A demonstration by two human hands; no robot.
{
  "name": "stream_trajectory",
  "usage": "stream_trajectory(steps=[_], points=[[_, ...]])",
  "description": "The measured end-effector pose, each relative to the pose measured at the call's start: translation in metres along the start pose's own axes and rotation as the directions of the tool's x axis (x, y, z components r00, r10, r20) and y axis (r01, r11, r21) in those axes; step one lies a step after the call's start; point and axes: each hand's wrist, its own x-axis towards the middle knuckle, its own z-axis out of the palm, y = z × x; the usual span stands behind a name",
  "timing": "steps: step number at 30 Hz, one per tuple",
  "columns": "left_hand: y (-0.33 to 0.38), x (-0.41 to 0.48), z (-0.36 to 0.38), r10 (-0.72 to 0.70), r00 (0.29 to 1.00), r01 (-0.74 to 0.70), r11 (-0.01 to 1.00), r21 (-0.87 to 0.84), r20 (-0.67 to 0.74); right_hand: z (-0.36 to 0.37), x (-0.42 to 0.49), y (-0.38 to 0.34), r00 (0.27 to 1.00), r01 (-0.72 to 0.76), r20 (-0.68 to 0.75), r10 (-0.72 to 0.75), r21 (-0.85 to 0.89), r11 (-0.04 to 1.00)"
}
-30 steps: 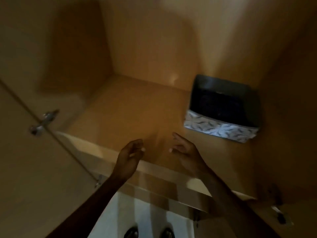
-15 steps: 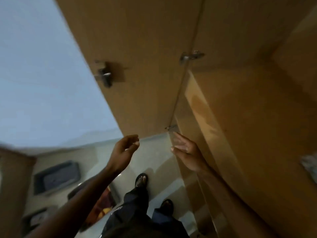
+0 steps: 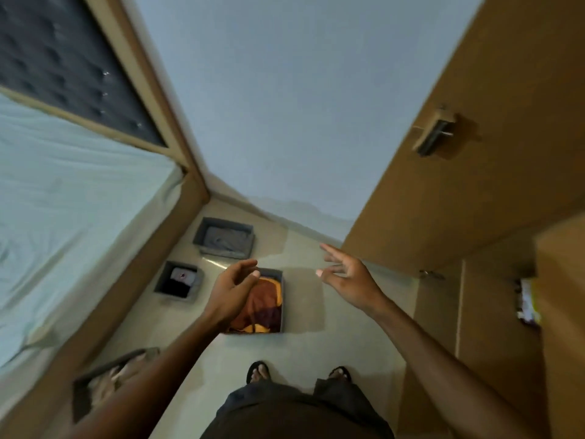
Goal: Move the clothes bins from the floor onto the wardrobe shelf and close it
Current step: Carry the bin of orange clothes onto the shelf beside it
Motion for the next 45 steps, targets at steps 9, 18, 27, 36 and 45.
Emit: stream_trajectory(steps=[9, 18, 27, 36, 45], points=[[-0.079, 0.004, -0.07, -0.26, 0.929, 0.217, 0.959, -0.181, -0.263, 0.118, 0.1, -0.032, 0.929, 0.103, 0.371, 0.004, -0.27, 0.957], [-0.175, 0.065, -0.031, -0.65, 0.682, 0.492, 0.747, -0.447, -0.336, 0.203, 0.255, 0.039, 0.755, 0.164, 0.613, 0.232, -0.52, 0.838], [-0.361, 0.167, 0.071, -0.858, 0.464, 0.724, 0.51, -0.465, -0.219, 0.286, 0.425, 0.237, 0.563, 0.476, 0.748, 0.352, -0.641, 0.602], [-0.555, 0.246, 0.157, -0.896, 0.397, 0.836, 0.442, -0.324, -0.198, 0.336, 0.513, 0.416, 0.68, 0.588, 0.667, 0.305, -0.744, 0.318], [-0.578, 0.24, 0.132, -0.851, 0.403, 0.75, 0.518, -0.411, -0.336, 0.34, 0.473, 0.449, 0.757, 0.415, 0.588, 0.286, -0.77, 0.485]])
